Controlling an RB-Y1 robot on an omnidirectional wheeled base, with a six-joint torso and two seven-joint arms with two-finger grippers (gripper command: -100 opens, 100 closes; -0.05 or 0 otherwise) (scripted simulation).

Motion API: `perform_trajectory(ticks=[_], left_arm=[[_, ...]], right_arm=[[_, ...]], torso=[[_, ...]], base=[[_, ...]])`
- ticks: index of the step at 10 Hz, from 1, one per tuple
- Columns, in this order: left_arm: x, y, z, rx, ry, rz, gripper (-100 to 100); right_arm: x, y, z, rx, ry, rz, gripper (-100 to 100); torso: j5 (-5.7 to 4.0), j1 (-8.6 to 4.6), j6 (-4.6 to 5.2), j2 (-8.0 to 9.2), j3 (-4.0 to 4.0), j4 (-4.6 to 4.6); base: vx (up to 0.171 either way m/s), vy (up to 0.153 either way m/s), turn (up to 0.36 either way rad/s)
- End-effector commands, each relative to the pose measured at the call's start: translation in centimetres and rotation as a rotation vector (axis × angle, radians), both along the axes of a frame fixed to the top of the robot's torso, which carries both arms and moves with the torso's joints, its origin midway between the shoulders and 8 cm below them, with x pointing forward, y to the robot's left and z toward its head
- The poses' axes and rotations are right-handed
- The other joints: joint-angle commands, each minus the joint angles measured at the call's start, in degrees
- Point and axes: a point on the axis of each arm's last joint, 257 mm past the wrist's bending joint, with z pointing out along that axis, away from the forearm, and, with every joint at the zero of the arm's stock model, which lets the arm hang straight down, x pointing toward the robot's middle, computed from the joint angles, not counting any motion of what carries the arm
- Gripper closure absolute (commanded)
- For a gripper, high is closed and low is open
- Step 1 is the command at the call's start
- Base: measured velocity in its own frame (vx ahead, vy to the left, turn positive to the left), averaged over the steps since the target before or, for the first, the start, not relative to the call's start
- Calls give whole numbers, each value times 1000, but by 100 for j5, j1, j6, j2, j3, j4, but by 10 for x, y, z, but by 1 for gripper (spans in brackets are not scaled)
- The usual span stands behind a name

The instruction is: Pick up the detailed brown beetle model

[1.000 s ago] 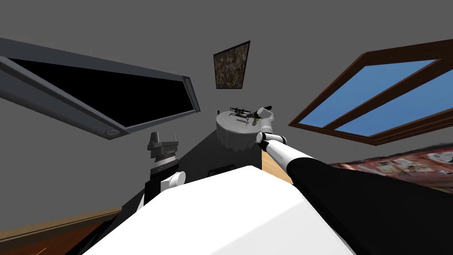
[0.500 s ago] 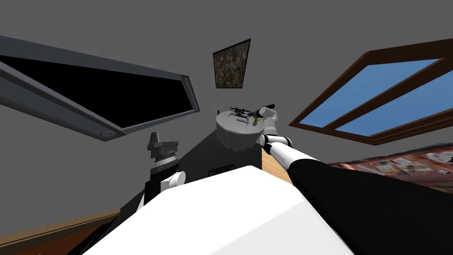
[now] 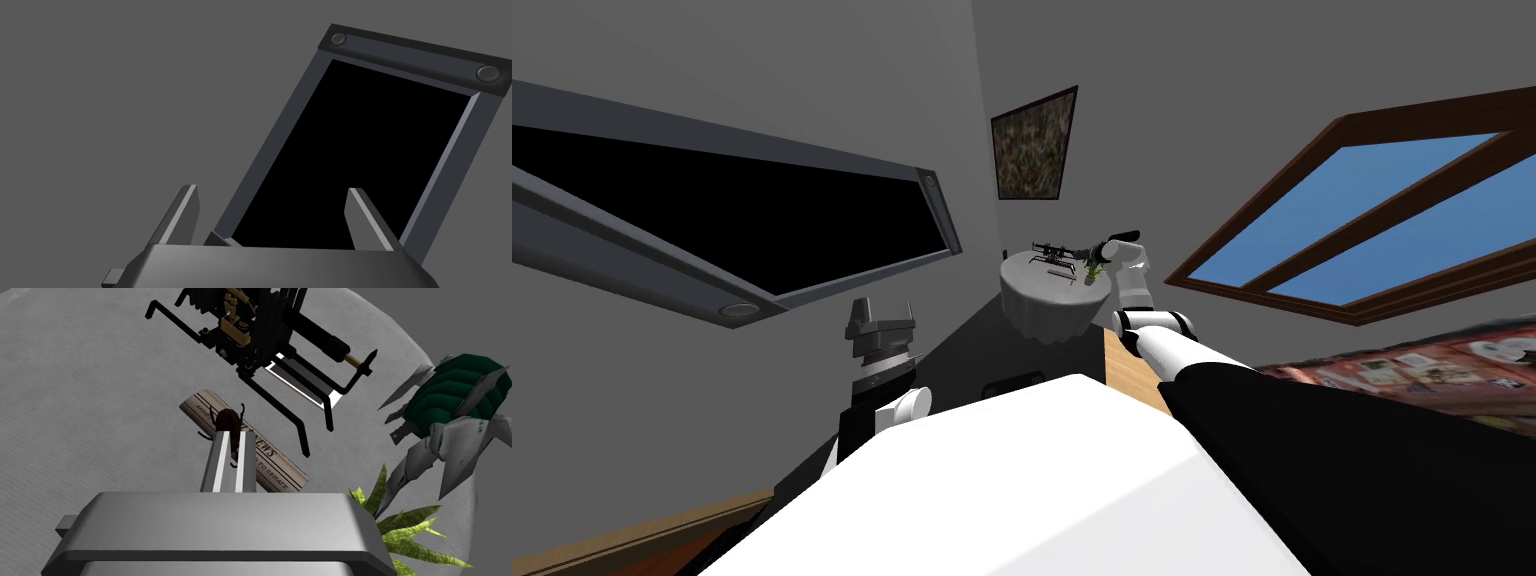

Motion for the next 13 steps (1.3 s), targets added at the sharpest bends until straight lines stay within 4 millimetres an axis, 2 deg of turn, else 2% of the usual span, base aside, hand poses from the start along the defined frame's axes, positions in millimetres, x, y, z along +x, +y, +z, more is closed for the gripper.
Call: perform_trajectory(ticks=[1, 2, 3, 4, 6, 7, 8, 9, 10, 13], left_arm=[[0, 0, 0, 0, 0, 0, 0], [0, 0, 0, 0, 0, 0, 0], [0, 0, 0, 0, 0, 0, 0], [0, 0, 0, 0, 0, 0, 0], [0, 0, 0, 0, 0, 0, 0], [0, 0, 0, 0, 0, 0, 0], [0, 0, 0, 0, 0, 0, 0], [0, 0, 0, 0, 0, 0, 0], [0, 0, 0, 0, 0, 0, 0], [0, 0, 0, 0, 0, 0, 0]], right_arm=[[-8, 2, 0, -8, -1, 11, 100], [-12, 6, -2, -34, 12, 32, 100], [-10, 24, 1, -42, 10, 75, 100], [-10, 34, 4, -27, 3, 97, 100], [-24, 40, -14, -29, 36, 115, 100], [-29, 47, -17, -46, 52, 142, 100], [-31, 69, -17, -57, 55, 191, 100], [-32, 78, -19, -35, 59, 211, 100], [-32, 78, -19, -33, 59, 212, 100], [-61, 105, -58, -37, 152, 282, 100]], torso=[[0, 0, 0, 0, 0, 0], [1, 3, -7, -13, -9, -5], [0, 1, -13, -10, -9, -7], [0, 0, -19, 1, -4, -6], [0, 4, -5, -10, -8, -5], [0, 8, -10, -21, -16, -11], [0, 3, -17, -10, -11, -10], [1, 0, -19, 4, -2, -5], [0, -2, -19, 12, 2, -4], [1, 12, -17, -20, -18, -14]], base=[[105, 56, -84], [63, 33, -6], [15, 5, 7], [-6, -5, 22], [102, 54, -87], [47, 28, -16], [2, -1, 15], [-12, -9, 10], [-13, -4, 15], [81, 48, -65]])
